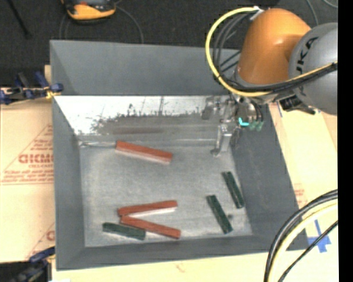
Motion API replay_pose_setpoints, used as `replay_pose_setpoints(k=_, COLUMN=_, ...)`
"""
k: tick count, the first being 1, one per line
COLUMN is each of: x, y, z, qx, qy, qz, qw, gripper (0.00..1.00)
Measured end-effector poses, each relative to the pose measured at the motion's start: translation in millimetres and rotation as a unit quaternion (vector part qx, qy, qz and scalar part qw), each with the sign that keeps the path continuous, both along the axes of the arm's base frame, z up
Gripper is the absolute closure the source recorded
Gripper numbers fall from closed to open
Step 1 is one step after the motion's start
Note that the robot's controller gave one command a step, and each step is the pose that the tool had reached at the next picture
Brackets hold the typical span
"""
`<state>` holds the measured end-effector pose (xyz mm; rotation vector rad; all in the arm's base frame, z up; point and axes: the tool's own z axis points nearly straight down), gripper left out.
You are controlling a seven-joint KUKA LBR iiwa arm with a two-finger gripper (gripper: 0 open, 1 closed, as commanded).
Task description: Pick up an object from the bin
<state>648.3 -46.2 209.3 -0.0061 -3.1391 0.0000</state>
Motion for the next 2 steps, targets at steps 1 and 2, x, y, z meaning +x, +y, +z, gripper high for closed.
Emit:
replay_pose_setpoints(k=1, x=1.6, y=-0.2, z=5.1, qx=-0.001, qy=-0.004, qz=0.0, qw=1.0, gripper=0.0)
replay_pose_setpoints(k=2, x=5.9, y=52.1, z=-75.6, qx=0.001, qy=-0.0059, qz=-0.02, qw=0.9998, gripper=0.0)
